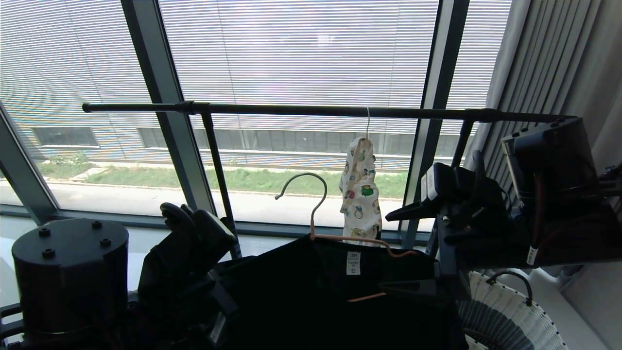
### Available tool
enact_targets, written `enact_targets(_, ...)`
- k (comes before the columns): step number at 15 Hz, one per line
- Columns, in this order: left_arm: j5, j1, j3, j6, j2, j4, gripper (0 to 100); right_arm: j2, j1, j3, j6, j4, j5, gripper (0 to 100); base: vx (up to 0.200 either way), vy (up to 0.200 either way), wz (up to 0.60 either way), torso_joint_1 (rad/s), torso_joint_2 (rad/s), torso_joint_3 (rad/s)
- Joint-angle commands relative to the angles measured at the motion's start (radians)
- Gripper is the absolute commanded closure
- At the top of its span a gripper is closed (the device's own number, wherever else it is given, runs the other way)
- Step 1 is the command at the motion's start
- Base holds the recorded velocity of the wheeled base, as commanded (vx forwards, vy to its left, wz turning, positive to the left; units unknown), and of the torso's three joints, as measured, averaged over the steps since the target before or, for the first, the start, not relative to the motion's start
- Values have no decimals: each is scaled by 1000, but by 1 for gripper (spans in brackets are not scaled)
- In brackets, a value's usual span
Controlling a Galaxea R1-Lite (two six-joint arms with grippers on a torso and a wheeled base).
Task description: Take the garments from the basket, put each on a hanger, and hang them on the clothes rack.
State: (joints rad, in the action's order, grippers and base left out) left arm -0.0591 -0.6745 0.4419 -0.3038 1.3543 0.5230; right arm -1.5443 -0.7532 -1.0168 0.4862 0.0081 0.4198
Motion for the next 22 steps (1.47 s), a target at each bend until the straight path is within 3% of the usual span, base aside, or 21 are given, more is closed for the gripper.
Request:
enact_targets(1, -1, -10, 0, -31, 2, 0, 100, -39, -25, -17, 9, 20, 5, 0, 0, 0, 0, 0, 0, 0)
enact_targets(14, -1, -43, -17, -44, -4, 45, 100, -160, -43, -36, 3, 20, -29, 0, 0, 0, 0, 0, 0, 0)
enact_targets(15, -1, -51, -20, -44, -4, 45, 100, -160, -43, -36, 3, 20, -29, 100, 0, 0, 0, 0, 0, 0)
enact_targets(22, -1, -71, -43, -44, -6, 88, 100, -160, -43, -25, 8, -42, -58, 100, 0, 0, 0, 0, 0, 0)
